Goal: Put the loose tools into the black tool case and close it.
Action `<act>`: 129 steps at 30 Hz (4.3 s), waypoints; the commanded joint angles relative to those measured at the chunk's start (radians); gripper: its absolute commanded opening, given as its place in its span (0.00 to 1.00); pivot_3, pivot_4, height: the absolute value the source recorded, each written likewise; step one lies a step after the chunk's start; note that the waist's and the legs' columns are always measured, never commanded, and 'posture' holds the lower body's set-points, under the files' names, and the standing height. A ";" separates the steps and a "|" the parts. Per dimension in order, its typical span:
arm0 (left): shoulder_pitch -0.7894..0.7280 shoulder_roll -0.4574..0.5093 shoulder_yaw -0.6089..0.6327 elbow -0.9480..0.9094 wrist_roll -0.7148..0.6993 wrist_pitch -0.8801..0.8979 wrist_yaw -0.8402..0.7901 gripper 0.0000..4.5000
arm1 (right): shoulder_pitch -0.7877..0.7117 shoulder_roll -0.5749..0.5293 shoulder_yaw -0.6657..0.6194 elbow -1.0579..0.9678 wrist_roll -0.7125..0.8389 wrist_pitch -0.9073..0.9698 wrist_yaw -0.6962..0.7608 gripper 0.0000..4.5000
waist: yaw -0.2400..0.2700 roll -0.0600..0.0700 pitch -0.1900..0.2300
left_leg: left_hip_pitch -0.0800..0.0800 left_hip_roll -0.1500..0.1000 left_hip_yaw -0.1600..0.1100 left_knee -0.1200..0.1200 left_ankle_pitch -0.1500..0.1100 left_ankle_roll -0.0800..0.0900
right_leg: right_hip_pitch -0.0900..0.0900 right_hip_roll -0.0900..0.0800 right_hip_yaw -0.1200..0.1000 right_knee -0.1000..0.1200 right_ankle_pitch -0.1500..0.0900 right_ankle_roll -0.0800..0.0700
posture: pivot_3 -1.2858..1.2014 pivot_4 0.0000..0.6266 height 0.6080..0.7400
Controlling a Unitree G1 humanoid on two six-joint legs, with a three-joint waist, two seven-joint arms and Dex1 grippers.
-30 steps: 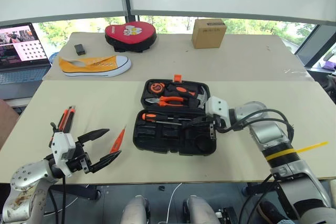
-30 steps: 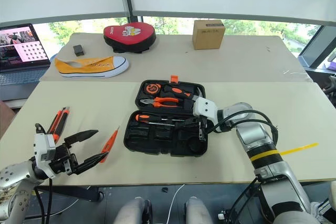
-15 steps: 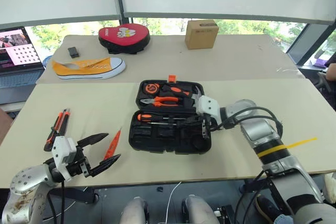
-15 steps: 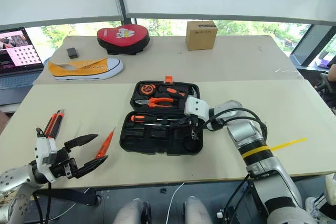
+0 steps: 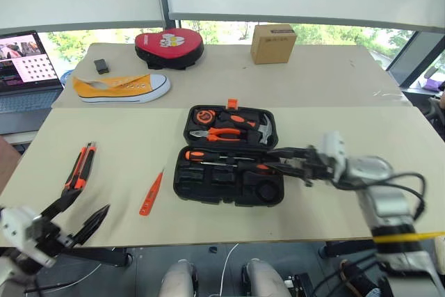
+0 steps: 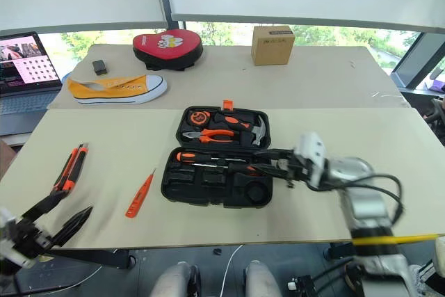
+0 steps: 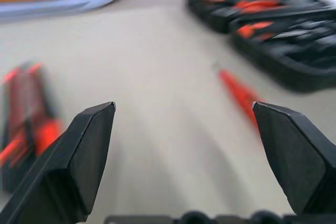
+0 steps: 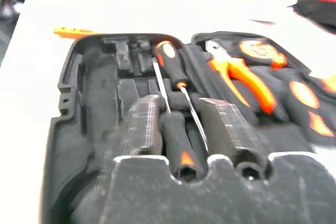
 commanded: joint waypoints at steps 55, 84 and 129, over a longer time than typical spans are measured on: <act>-0.642 0.399 -0.566 -0.118 0.079 0.387 -0.227 0.10 | 0.386 -0.013 -0.233 -0.314 0.218 -0.146 -0.071 1.00 | 0.036 0.002 -0.001 | 0.001 -0.007 0.000 0.001 -0.003 -0.003 | 0.003 -0.001 0.000 0.003 -0.004 0.000 | 0.52 0.24 1.00; -1.292 0.145 -1.146 0.321 0.613 0.247 -0.406 0.10 | 0.521 -0.001 -0.247 -0.402 0.214 -0.134 -0.142 1.00 | 0.026 0.001 0.000 | -0.002 -0.009 -0.003 0.004 -0.002 -0.001 | 0.003 0.003 0.003 0.003 -0.004 0.006 | 0.52 0.24 1.00; -1.108 -0.005 -0.923 0.451 0.493 0.104 -0.264 0.04 | 0.464 0.003 -0.203 -0.375 0.172 -0.131 -0.195 1.00 | 0.031 0.002 0.000 | 0.005 -0.009 -0.005 0.008 -0.003 0.001 | 0.013 0.002 0.001 0.004 -0.004 0.008 | 0.52 0.24 1.00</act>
